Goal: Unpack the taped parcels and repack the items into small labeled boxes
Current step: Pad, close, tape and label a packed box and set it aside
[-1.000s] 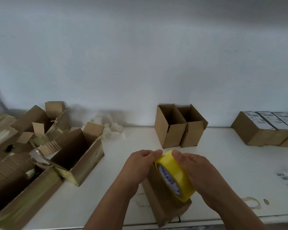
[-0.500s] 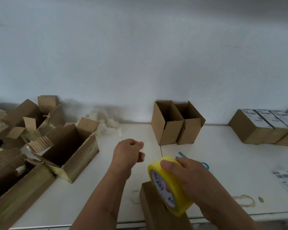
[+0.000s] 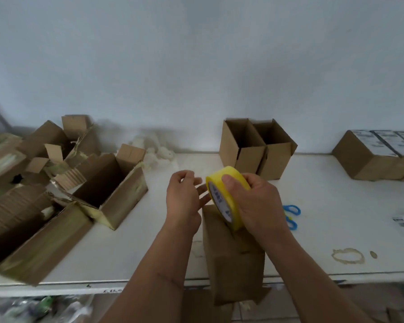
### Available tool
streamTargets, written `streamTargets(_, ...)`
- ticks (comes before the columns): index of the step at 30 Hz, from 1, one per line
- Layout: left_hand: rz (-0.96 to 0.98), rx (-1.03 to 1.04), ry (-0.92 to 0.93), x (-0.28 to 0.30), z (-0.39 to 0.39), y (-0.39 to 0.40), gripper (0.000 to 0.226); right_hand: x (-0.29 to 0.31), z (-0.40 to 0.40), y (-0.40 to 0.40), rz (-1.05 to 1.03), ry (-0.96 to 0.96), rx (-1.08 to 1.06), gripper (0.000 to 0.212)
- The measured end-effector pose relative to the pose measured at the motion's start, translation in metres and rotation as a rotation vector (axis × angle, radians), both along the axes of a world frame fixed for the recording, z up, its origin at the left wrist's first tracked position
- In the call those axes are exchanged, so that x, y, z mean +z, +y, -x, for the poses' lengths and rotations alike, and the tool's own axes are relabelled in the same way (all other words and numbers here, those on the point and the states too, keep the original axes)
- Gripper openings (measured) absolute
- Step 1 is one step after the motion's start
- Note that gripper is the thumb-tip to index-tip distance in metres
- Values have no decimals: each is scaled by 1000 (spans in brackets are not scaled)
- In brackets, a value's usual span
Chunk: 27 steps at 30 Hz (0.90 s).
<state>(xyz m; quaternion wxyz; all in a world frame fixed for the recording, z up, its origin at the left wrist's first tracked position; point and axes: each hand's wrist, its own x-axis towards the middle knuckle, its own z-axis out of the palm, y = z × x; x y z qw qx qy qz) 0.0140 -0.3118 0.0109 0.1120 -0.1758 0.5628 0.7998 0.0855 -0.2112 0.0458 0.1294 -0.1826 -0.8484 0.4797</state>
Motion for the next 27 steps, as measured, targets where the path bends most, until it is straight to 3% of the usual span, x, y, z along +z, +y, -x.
streamTargets(8,-124,19,-29,-1,-9,14,14,-9,4,7,29,57,-7,11)
streamTargets(13,42,78,111,-16,-29,19,15,0,-5,8,84,62,-23,21)
streamTargets(19,223,107,282,-16,-48,26,16,24,-28,12,43,-79,-11,29)
streamTargets(24,269,43,328,-14,-56,47,13,27,-47,22,35,-111,-61,26)
streamTargets(27,274,33,331,-20,-54,57,14,21,-59,28,89,-92,-84,44)
